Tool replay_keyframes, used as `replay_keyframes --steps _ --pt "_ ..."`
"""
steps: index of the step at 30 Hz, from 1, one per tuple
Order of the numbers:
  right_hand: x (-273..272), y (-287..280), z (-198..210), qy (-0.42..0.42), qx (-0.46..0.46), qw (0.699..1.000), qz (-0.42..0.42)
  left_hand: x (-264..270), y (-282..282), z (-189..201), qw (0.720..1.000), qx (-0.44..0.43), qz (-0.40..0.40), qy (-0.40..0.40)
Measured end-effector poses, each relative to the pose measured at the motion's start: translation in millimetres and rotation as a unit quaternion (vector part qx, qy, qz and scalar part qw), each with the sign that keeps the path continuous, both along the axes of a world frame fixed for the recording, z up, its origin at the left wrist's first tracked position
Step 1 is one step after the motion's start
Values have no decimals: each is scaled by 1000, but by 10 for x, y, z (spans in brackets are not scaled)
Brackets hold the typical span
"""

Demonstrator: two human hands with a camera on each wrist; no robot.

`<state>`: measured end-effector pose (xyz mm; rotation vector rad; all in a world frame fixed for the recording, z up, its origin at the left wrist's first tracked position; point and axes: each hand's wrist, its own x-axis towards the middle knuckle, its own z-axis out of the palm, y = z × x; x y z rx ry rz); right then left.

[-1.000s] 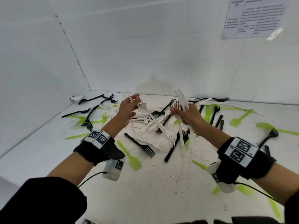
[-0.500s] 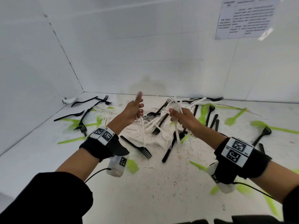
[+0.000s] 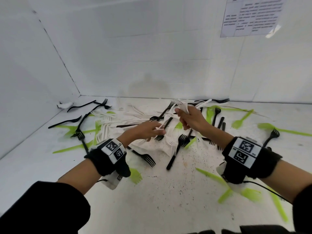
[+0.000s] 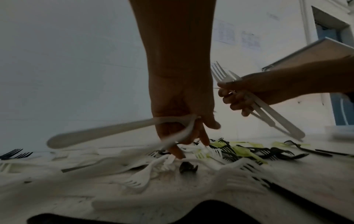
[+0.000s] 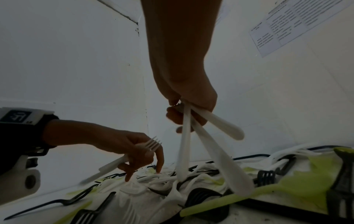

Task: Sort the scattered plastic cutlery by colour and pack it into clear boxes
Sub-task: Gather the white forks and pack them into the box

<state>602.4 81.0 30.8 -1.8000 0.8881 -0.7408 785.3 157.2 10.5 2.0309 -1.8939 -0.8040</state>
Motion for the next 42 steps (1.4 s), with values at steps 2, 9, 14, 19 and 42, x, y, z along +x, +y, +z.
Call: replay_keyframes --steps 2,9,14,19,42 --pt "17 -3 -7 8 0 1000 -15 -11 22 -37 997 28 -41 -67" --pt "-42 -42 -10 41 -48 998 -27 45 72 -294 979 23 -127 -156" --pt "-91 -49 -67 91 -17 996 8 118 40 -249 976 -64 -127 -163" --pt "-158 -48 -209 108 11 994 4 47 -141 -66 984 -79 -59 -150" --pt "-263 -74 -259 214 -115 962 127 116 -281 -14 981 -184 14 56"
